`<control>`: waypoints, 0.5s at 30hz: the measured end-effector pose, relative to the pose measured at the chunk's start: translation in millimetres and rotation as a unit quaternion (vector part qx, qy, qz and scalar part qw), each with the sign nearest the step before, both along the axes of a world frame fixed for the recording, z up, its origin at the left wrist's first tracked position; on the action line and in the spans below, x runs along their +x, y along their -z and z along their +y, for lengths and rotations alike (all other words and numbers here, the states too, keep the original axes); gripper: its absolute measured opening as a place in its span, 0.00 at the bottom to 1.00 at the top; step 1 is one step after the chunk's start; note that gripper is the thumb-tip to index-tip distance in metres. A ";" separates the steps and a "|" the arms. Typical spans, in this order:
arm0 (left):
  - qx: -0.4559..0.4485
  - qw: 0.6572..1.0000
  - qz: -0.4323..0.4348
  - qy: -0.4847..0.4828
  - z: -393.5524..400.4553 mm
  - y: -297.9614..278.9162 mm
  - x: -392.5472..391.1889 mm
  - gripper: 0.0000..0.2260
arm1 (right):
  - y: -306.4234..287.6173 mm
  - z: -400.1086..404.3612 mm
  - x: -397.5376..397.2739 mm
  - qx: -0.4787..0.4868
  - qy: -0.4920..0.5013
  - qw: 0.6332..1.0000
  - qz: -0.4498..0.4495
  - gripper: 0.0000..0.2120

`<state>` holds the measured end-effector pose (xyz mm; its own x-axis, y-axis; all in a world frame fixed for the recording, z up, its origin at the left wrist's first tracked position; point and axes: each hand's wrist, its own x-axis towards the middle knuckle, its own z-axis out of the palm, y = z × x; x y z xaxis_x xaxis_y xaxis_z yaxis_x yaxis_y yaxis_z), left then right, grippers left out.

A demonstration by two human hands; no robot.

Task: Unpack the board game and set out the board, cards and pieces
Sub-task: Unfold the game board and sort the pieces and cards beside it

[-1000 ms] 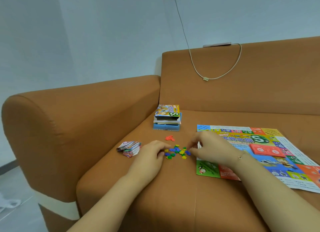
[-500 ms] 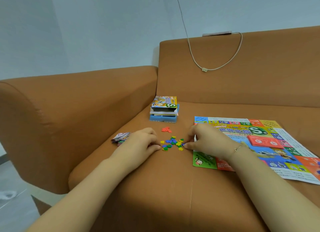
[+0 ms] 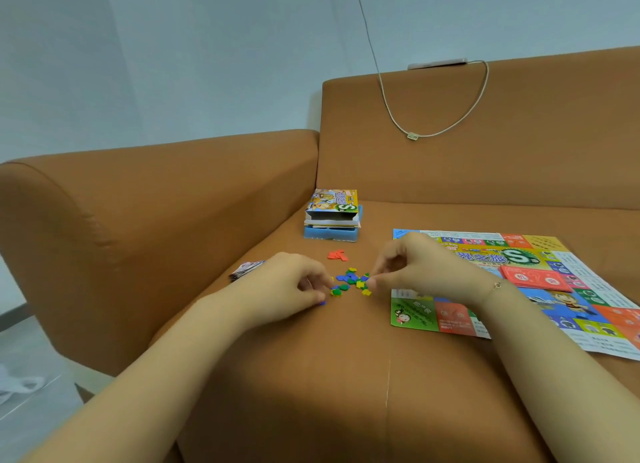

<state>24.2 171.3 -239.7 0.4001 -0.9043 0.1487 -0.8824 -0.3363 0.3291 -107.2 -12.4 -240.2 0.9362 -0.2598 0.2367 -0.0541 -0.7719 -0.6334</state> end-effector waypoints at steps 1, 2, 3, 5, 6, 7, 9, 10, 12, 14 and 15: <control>-0.008 1.000 -0.010 -0.009 -0.8 2.0 0.2 0.10 | -1.4 3.6 -0.6 0.015 -0.024 1.000 -0.001 0.05; -0.013 1.000 -0.022 -0.014 -2.3 4.3 0.4 0.11 | -1.5 6.9 -0.4 0.018 -0.044 0.999 0.002 0.05; -0.012 0.999 -0.031 -0.015 -4.1 6.7 0.6 0.11 | -0.4 9.9 0.8 0.012 -0.060 0.998 0.009 0.04; 0.002 0.999 -0.044 -0.011 -7.7 11.2 0.1 0.12 | 3.0 14.1 2.3 -0.007 -0.083 0.996 0.030 0.04; 0.007 0.999 -0.048 -0.010 -8.8 12.5 0.0 0.13 | 3.9 14.6 2.3 -0.008 -0.093 0.995 0.043 0.04; 0.011 0.999 -0.050 -0.012 -9.4 12.7 -0.2 0.13 | 3.3 14.4 0.8 0.000 -0.103 0.993 0.055 0.03; 0.022 0.998 -0.054 -0.019 -8.8 10.5 -0.3 0.14 | 0.8 10.4 -2.4 0.021 -0.114 0.991 0.067 0.01; 0.031 0.998 -0.058 -0.023 -7.8 8.7 -0.3 0.14 | -0.8 8.1 -3.8 0.031 -0.111 0.991 0.062 0.01; 0.048 0.996 -0.072 -0.029 -5.4 4.7 0.1 0.13 | -2.4 2.5 -3.2 0.048 -0.081 0.995 0.032 0.02; 0.054 0.995 -0.077 -0.032 -3.6 2.6 0.1 0.13 | 0.0 -2.8 0.4 0.030 -0.028 0.999 0.001 0.03; 0.053 0.995 -0.073 -0.031 -3.5 2.8 -0.5 0.14 | 2.5 -5.1 2.7 -0.002 0.004 1.000 -0.003 0.05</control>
